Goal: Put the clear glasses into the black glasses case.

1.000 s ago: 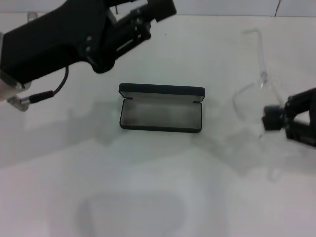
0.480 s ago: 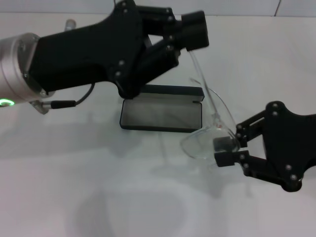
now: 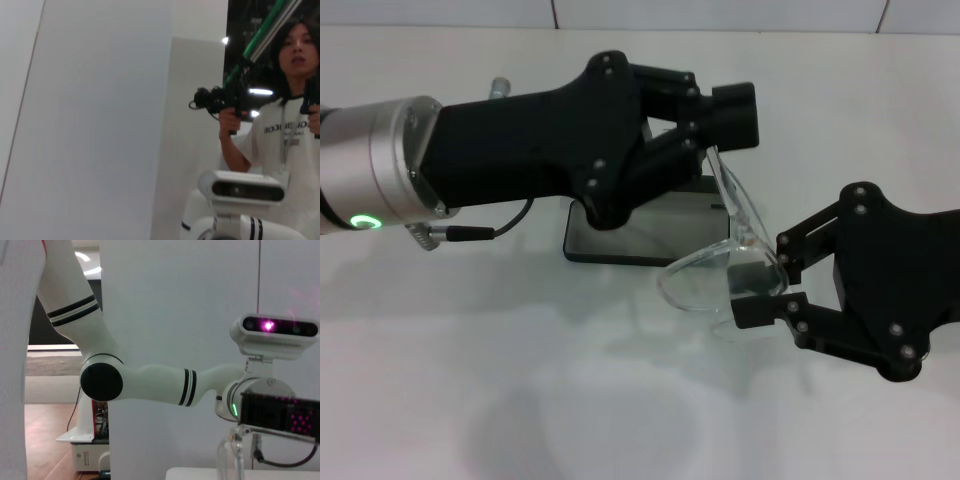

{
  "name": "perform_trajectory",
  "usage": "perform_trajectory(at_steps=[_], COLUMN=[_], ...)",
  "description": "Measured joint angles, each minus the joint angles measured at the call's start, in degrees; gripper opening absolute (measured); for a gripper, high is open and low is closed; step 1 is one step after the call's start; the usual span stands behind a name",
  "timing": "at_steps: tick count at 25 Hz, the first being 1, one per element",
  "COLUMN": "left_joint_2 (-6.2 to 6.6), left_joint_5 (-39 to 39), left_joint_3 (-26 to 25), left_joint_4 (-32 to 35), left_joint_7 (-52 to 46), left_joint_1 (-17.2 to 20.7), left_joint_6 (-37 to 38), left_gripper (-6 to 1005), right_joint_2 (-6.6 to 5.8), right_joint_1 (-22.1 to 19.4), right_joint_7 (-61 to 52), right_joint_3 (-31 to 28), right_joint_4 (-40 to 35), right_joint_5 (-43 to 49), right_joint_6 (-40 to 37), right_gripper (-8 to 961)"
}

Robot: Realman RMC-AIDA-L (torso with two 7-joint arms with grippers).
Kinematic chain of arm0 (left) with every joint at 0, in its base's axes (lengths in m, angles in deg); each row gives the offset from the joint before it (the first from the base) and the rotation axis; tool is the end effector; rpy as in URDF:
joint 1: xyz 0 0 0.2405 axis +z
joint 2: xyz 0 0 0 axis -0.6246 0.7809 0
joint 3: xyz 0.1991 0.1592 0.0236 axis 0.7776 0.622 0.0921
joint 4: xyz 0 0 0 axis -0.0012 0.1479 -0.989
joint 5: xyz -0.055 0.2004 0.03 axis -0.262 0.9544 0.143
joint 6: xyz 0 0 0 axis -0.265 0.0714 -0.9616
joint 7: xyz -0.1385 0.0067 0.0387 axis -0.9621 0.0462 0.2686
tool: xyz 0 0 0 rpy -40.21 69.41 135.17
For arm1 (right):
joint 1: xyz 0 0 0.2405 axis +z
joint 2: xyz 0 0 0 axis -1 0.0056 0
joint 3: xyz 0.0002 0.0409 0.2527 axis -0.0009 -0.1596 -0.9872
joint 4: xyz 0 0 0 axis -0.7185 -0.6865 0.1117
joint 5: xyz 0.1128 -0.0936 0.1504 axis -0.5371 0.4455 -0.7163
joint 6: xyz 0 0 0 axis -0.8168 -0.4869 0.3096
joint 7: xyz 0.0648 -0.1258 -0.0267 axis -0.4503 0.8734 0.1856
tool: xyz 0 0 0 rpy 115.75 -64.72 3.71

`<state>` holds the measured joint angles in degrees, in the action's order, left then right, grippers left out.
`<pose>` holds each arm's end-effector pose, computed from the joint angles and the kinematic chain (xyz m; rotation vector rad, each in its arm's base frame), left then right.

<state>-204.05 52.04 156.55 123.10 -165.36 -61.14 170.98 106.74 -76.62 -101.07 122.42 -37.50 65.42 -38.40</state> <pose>-0.1367 0.2870 0.0243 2.7070 0.1390 1.4631 0.1234 0.2487 0.0447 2.9649 0.1334 -0.8988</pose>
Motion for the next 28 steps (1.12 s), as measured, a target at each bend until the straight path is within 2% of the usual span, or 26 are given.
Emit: perform_trajectory(at_steps=[15,28], left_joint_2=[0.33,-0.02], left_joint_5=[3.78,3.90], left_joint_3=[-0.02,0.16], left_joint_4=[-0.18,-1.04], left_joint_7=[-1.15,-1.45], left_joint_1=[-1.43,-2.16], left_joint_6=[4.58,5.91], left_gripper=[97,96], right_joint_2=[-0.02,-0.09], right_joint_1=[-0.36,-0.06], right_joint_7=[1.59,3.25], right_joint_3=[-0.18,-0.13], right_joint_4=[1.19,3.75], right_joint_5=[-1.53,-1.88], right_joint_6=[-0.17,-0.22], right_gripper=[117,117])
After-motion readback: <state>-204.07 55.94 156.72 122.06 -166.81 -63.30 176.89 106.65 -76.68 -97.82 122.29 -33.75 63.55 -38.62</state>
